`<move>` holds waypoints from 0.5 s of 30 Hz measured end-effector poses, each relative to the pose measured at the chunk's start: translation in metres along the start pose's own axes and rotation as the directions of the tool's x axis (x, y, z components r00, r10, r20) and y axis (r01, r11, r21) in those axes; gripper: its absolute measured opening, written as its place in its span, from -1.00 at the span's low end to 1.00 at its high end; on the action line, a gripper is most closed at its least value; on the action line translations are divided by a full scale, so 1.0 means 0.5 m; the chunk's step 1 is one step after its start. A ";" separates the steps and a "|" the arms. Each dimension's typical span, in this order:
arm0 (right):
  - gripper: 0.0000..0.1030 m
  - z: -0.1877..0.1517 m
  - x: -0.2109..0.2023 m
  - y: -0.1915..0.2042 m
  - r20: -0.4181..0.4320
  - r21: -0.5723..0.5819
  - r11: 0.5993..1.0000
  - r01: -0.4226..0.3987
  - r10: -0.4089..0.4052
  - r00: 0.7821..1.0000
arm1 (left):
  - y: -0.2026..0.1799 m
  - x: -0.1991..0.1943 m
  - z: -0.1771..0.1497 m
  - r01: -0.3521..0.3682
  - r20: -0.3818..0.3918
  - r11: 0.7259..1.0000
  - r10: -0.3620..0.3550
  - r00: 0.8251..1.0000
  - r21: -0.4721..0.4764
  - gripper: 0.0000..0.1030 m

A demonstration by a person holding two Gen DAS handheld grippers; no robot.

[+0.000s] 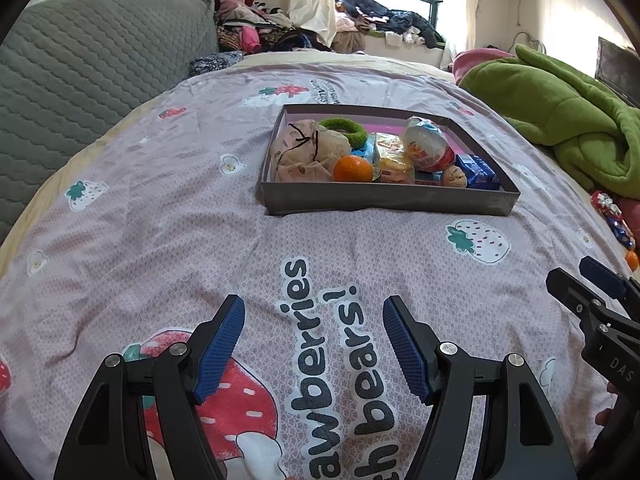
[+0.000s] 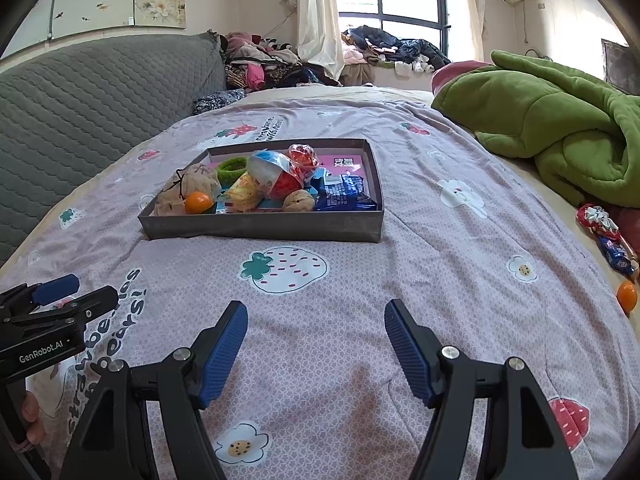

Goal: Organize objects

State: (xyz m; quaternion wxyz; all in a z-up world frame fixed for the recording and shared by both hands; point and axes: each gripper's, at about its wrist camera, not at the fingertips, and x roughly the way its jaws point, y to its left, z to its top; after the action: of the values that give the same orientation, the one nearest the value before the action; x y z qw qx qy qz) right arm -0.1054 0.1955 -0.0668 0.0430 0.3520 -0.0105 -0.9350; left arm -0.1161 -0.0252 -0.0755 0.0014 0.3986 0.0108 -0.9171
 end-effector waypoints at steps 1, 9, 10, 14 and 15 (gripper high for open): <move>0.37 0.000 0.000 0.000 0.000 -0.001 1.000 -0.001 0.001 1.000 | 0.001 -0.001 0.000 -0.001 0.002 1.000 0.001 1.000 0.000 0.42; 0.37 -0.005 0.001 0.002 -0.004 -0.009 1.000 -0.007 0.007 1.000 | -0.004 -0.002 -0.002 0.000 0.005 1.000 0.000 1.000 0.002 0.42; 0.37 -0.005 0.000 0.002 -0.003 -0.008 1.000 -0.005 0.005 1.000 | -0.003 -0.002 -0.003 0.000 0.006 1.000 0.000 1.000 0.002 0.42; 0.37 -0.005 -0.001 0.002 -0.001 -0.005 1.000 -0.006 0.006 1.000 | -0.003 0.000 -0.002 -0.001 -0.001 1.000 0.001 1.000 -0.001 0.42; 0.37 -0.005 -0.002 0.002 0.001 -0.004 1.000 -0.004 0.004 1.000 | -0.003 0.001 -0.002 -0.003 0.000 1.000 0.003 1.000 -0.001 0.42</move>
State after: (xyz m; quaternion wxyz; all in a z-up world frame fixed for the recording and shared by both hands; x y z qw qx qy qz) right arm -0.1030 0.1946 -0.0679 0.0458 0.3515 -0.0092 -0.9350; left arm -0.1154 -0.0239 -0.0765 0.0029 0.3987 0.0107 -0.9170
